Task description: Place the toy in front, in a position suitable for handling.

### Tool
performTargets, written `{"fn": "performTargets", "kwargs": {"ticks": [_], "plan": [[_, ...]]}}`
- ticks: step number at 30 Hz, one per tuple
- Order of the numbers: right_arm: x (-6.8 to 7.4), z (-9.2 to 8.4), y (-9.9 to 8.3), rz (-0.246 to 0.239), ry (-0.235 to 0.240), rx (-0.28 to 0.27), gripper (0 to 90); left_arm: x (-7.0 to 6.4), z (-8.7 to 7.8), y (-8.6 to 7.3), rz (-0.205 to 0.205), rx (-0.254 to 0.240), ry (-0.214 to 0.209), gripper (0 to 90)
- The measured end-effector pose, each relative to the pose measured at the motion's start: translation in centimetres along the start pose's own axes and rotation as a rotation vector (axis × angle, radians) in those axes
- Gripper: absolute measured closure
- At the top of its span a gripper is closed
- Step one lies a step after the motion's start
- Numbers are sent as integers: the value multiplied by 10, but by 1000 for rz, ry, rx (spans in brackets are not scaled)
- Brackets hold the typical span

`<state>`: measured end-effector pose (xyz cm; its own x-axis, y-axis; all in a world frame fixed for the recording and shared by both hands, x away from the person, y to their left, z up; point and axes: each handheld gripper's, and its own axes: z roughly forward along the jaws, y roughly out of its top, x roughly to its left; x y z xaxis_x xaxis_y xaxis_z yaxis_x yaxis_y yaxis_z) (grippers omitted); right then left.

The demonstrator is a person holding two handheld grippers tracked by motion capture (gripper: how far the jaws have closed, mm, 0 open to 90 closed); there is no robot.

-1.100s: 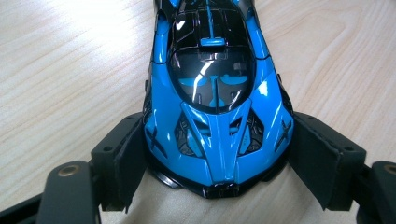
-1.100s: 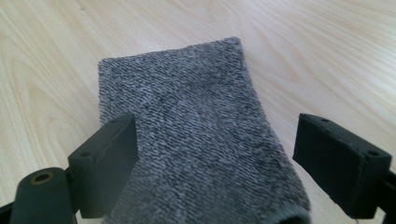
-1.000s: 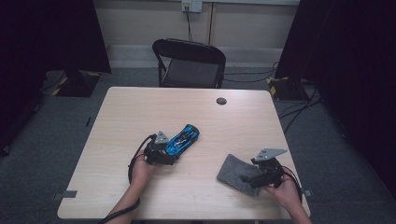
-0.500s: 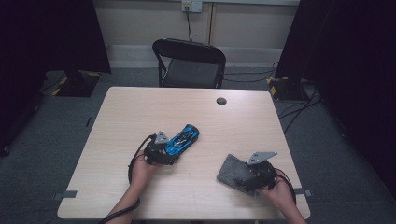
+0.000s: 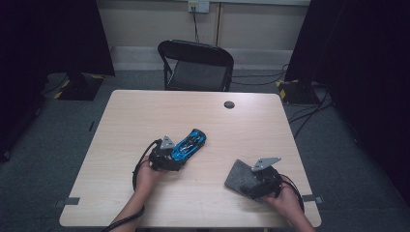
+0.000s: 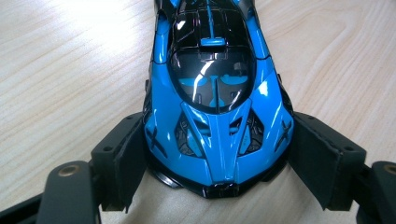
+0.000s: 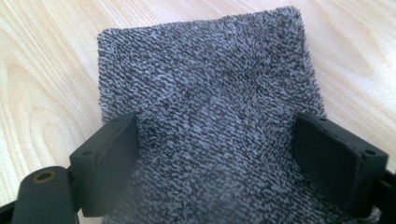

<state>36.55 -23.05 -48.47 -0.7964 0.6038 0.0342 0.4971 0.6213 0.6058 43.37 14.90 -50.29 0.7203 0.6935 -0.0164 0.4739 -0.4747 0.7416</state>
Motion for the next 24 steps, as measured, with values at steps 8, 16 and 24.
{"fn": "performTargets", "kwargs": {"ticks": [8,16,24], "plan": [[2,0,1,16,-6,21,207,0,0,0,-1,0,2,235],[7,-5,2,26,4,23,501,-1,-1,-1,-4,-3,4,236],[8,-7,3,68,32,23,698,-1,-1,-1,-4,-3,4,235]]}}
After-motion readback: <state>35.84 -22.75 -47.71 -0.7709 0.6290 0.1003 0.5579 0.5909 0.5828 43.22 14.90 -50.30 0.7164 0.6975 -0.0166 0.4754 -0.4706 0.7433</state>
